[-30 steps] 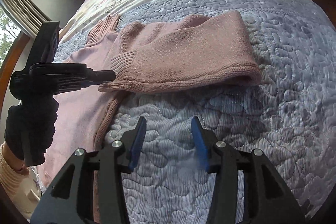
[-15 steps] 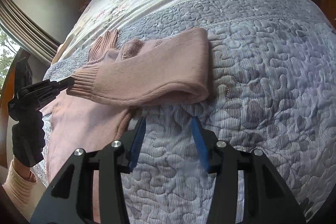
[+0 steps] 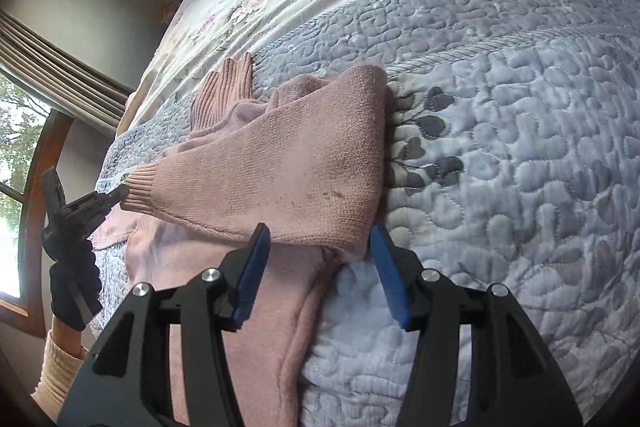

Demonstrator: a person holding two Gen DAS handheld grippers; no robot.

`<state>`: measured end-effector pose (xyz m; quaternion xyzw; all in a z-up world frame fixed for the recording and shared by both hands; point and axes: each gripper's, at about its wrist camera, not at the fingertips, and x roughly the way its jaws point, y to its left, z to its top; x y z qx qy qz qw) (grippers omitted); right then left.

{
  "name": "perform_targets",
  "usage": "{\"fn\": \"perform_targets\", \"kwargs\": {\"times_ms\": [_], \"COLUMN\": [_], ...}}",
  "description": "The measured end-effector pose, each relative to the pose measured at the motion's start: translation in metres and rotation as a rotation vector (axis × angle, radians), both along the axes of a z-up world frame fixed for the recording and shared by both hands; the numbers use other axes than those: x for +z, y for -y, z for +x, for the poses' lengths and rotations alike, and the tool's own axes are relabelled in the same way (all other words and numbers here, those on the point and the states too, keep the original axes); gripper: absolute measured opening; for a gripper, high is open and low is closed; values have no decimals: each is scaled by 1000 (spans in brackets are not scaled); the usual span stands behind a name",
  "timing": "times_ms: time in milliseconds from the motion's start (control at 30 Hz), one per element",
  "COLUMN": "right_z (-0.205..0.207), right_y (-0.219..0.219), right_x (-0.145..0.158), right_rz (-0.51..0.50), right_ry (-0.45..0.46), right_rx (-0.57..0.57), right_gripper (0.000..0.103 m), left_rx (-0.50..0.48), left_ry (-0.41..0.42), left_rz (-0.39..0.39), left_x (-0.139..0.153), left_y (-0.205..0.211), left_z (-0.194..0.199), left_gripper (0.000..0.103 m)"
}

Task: Fold small clothes
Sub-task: 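Release the sleeve cuff and lift the right gripper away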

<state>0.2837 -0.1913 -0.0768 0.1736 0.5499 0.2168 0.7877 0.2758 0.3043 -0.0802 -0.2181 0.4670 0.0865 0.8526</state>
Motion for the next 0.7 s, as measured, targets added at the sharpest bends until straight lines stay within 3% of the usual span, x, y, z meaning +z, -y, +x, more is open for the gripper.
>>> {"fn": "perform_targets", "kwargs": {"times_ms": [133,267,367,467,567,700], "right_z": [9,9,3,0,-9,-7], "right_y": [-17,-26,-26,-29,-34,-54], "right_x": [-13,-33,-42,-34,2,26], "right_rz": [-38,-134,-150,-186,-219,-161], "right_ry": [-46,-89,-82,-72,49,85], "right_rx": [-1,3,9,26,12,62], "right_gripper": [52,38,36,37,41,44], "left_rx": [5,-20,-32,-15,-7,-96], "left_ry": [-49,-113,-155,-148,-78,-27], "left_rz": [36,101,124,131,118,133], "left_x": [-23,-49,-60,-50,-23,-5], "left_y": [-10,-6,-6,-11,-9,20], "left_z": [4,9,9,1,-10,-7], "left_gripper": [5,5,7,8,8,22]}}
